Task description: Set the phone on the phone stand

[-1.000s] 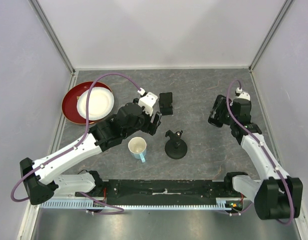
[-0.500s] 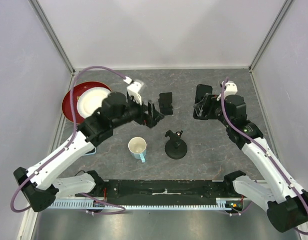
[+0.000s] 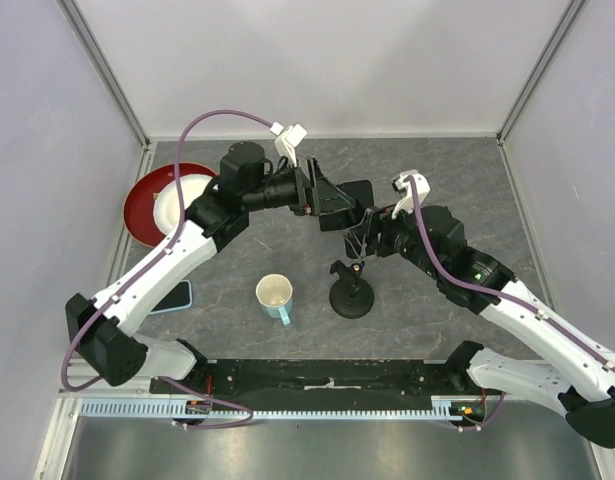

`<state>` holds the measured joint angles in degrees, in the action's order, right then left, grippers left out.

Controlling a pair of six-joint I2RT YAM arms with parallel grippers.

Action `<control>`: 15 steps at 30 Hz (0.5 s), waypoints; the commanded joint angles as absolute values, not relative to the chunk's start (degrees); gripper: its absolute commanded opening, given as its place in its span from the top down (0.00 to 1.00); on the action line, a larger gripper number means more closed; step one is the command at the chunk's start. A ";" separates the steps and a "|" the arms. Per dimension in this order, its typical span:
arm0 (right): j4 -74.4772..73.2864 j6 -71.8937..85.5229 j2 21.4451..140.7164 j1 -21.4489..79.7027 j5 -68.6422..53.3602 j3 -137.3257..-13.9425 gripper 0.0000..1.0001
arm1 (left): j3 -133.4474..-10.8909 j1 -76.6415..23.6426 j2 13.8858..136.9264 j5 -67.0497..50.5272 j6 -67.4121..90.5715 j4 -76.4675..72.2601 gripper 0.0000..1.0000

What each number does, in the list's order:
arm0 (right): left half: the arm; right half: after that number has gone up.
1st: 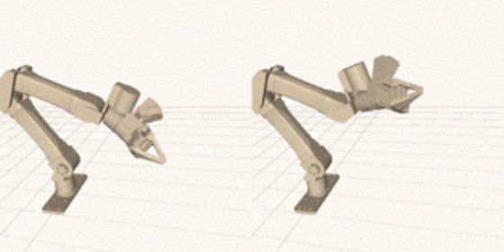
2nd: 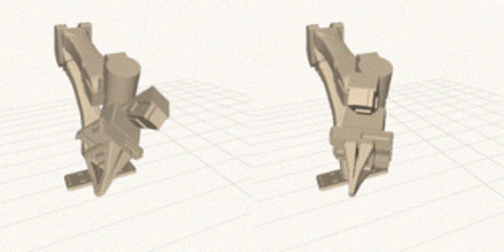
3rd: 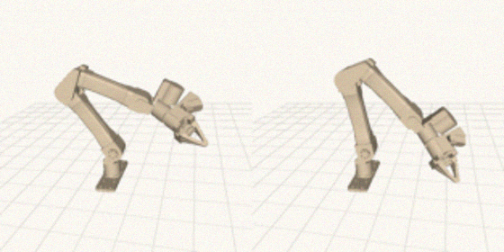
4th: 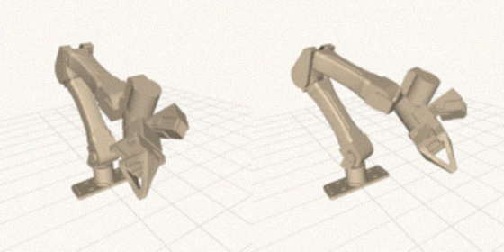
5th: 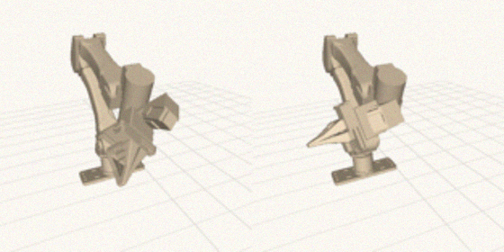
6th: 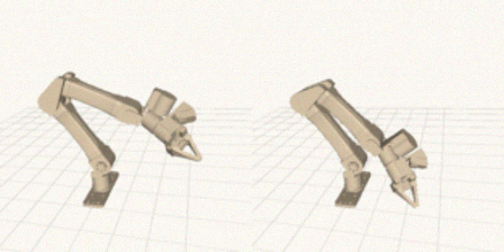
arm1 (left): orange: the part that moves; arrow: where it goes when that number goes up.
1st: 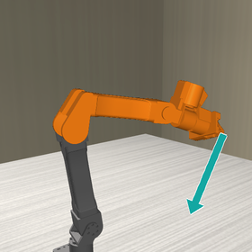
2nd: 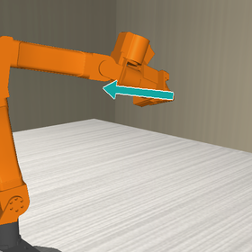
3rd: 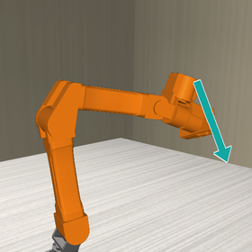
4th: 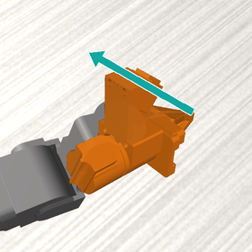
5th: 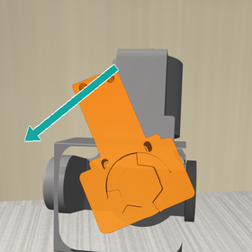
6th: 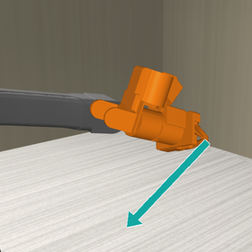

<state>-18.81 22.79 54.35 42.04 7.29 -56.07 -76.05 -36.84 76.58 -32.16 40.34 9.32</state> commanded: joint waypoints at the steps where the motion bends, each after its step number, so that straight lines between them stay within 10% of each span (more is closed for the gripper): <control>1: -14.24 23.47 53.96 48.50 13.35 -60.20 1.00 | -78.49 -37.35 78.22 -34.99 43.33 8.61 0.22; 6: -13.36 23.47 55.54 54.13 17.65 -61.00 1.00 | -78.40 -37.97 78.84 -33.05 42.80 8.88 0.34; 12: -15.28 23.12 58.62 58.80 19.96 -63.71 1.00 | -78.92 -37.97 78.84 -32.96 39.65 11.77 0.91; 13: -15.81 22.94 59.15 58.89 19.26 -64.07 0.91 | -79.10 -37.97 78.49 -32.44 38.77 13.52 0.98; 15: -17.57 21.11 60.55 58.89 16.98 -64.34 0.36 | -78.84 -37.88 77.09 -31.55 36.05 14.50 0.98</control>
